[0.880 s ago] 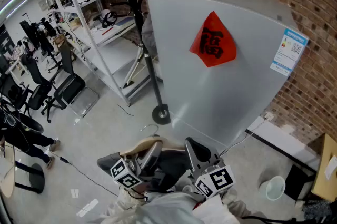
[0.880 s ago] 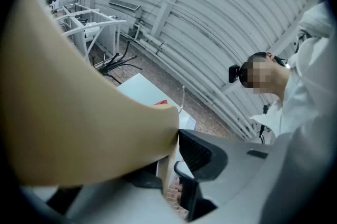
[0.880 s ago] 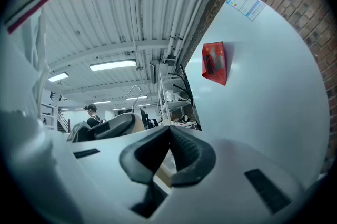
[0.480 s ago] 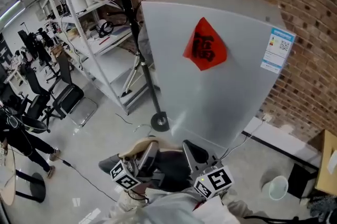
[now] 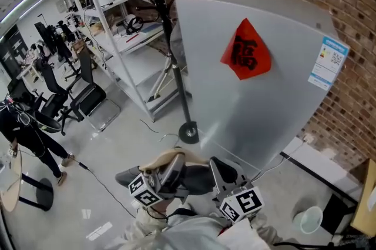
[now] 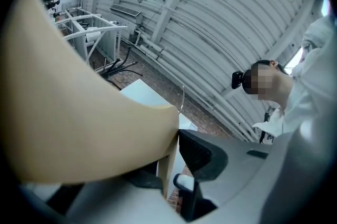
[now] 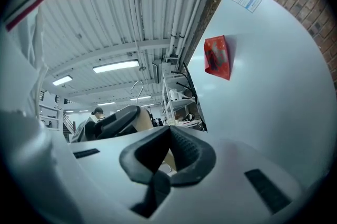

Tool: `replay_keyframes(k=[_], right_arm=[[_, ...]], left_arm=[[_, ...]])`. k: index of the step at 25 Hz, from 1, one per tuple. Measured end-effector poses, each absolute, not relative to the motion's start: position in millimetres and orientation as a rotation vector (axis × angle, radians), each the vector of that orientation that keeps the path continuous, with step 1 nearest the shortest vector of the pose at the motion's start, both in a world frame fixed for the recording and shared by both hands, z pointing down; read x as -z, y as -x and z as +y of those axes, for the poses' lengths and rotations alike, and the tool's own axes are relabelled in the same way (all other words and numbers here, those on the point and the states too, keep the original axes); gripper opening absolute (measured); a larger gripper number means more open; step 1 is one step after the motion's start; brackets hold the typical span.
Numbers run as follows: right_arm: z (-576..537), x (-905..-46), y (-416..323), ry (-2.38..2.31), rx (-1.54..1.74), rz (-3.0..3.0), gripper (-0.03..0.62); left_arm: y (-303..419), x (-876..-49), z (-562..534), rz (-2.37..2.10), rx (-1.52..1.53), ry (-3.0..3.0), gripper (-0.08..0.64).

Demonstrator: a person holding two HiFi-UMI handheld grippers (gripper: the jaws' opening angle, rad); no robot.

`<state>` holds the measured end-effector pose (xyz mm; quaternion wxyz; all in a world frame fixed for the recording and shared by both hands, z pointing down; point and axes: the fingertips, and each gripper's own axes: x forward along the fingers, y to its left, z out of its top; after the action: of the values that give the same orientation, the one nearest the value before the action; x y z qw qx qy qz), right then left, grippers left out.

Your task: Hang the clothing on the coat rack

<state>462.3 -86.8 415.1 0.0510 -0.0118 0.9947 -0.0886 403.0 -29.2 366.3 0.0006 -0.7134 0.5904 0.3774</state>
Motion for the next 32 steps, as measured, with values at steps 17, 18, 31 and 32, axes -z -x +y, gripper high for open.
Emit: replay_keyframes(k=[17,18,31,32], right_arm=[[-61.7,-428.4,-342.8,-0.035,0.246,3.089,0.025],[-59.7,-429.0,-329.4,-0.032,0.244,3.091,0.025],[-30.3,-429.3,-182.2,0.022,0.237,3.103,0.025],[-28.5,-428.2,-172.6,0.027,0.235,3.104,0.023]], left_arm=[[-288.6,-379.9,4.3,1.925,-1.199,2.153,0.101],[-275.8,-380.1,5.6,1.919,-1.204,2.156,0.101],[-132.0,-379.6,33.6,1.866,-1.240,2.216,0.101],[-122.4,-378.9,35.1,1.862,-1.240,2.220,0.101]])
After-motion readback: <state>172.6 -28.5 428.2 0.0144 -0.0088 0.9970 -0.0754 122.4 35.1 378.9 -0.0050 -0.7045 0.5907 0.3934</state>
